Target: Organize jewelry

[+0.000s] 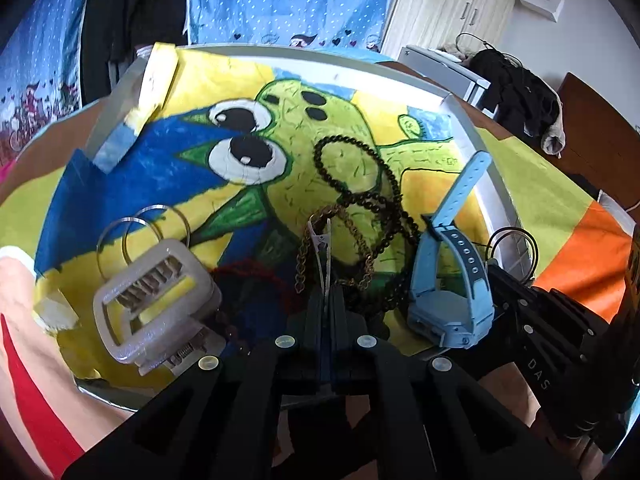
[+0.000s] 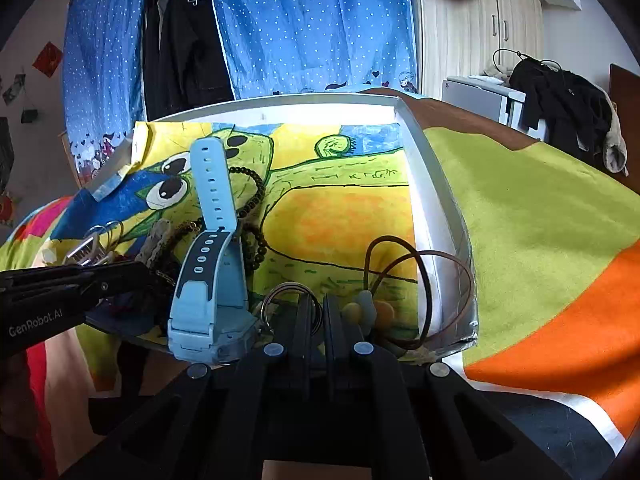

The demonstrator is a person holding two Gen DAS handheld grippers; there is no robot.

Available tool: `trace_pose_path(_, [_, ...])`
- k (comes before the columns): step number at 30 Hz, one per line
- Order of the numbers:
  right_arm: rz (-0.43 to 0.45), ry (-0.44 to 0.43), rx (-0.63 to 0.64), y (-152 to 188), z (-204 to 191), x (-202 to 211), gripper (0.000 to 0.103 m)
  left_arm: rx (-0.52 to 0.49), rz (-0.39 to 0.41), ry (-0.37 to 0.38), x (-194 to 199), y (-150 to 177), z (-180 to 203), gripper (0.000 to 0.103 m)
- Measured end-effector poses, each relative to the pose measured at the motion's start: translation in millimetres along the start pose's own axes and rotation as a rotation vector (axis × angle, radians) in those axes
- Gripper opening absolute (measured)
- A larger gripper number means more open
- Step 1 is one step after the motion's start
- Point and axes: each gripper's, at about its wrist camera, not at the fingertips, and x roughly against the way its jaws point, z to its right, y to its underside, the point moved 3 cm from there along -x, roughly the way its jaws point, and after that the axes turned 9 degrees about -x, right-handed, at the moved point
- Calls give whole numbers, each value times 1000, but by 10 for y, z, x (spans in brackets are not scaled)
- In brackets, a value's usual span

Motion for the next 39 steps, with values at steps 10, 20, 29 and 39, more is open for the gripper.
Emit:
trace_pose_path(10, [-9,-4,-11,1,36,-6,6,42,-20,-8,6,-14,-71,2])
trace_pose_path(20, [-1,-13,-18,-11,66,47,10,78,48,-10,230,-49,-54,46])
trace_pose_path(29, [88,-13,-32,-143,101,363,39,85,169,-80,738,-121,-6,78])
trace_pose_path(39, [236,-84,-86,-346,96,1023,87,50,318,-197,1508,-25,113,99])
